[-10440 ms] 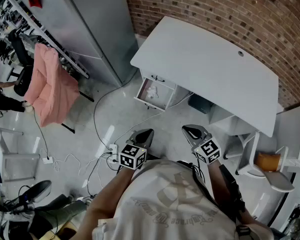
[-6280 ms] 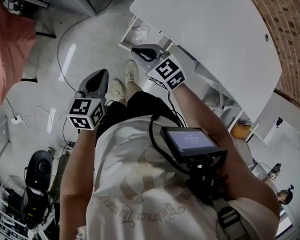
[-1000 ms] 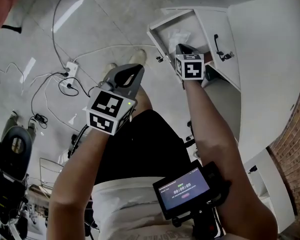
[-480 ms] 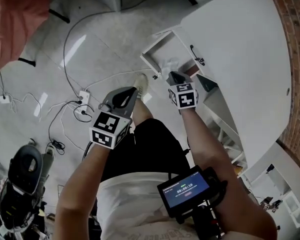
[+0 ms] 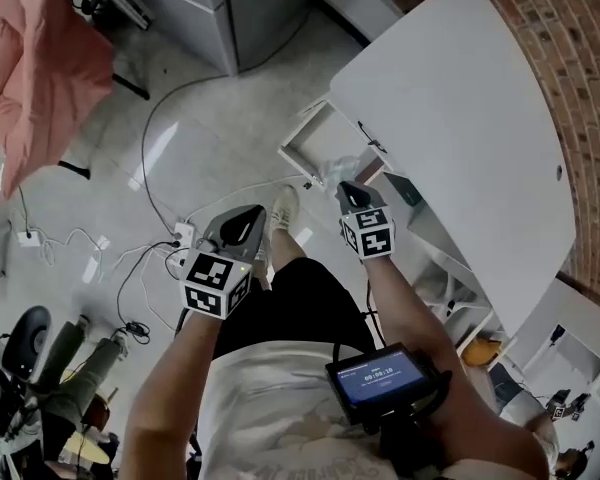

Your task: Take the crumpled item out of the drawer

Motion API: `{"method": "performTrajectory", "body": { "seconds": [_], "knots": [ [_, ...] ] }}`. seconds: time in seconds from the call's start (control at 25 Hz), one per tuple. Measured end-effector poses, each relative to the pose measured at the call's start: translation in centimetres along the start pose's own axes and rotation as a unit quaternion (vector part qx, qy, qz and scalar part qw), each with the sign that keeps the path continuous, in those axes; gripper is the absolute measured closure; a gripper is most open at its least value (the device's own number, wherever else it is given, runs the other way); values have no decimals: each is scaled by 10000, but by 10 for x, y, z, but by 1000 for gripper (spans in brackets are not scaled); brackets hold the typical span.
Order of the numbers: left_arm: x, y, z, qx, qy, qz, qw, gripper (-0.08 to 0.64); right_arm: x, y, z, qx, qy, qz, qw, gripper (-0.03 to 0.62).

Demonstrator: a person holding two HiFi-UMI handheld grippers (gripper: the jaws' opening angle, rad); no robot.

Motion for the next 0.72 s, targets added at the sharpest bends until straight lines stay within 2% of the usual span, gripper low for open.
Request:
{"method": "performTrajectory", "body": {
  "seconds": [0.16, 0.72],
  "knots": [
    [-11, -3, -13, -58, -85, -21, 9999, 558, -10, 6, -27, 43, -232, 83, 9997, 580],
    [-59, -21, -39, 151, -418, 27, 9990, 558, -58, 22, -111, 323, -871, 26, 9957, 580]
  ]
}}
Point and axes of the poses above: the fingertips, and each gripper's own axes: z forward along the fingers, y to its left, x out of its underside, the point moved 9 cm from there along -z, backward along the fingers, and after that the axes turned 12 degrees about -y, right-handed, at the moved point
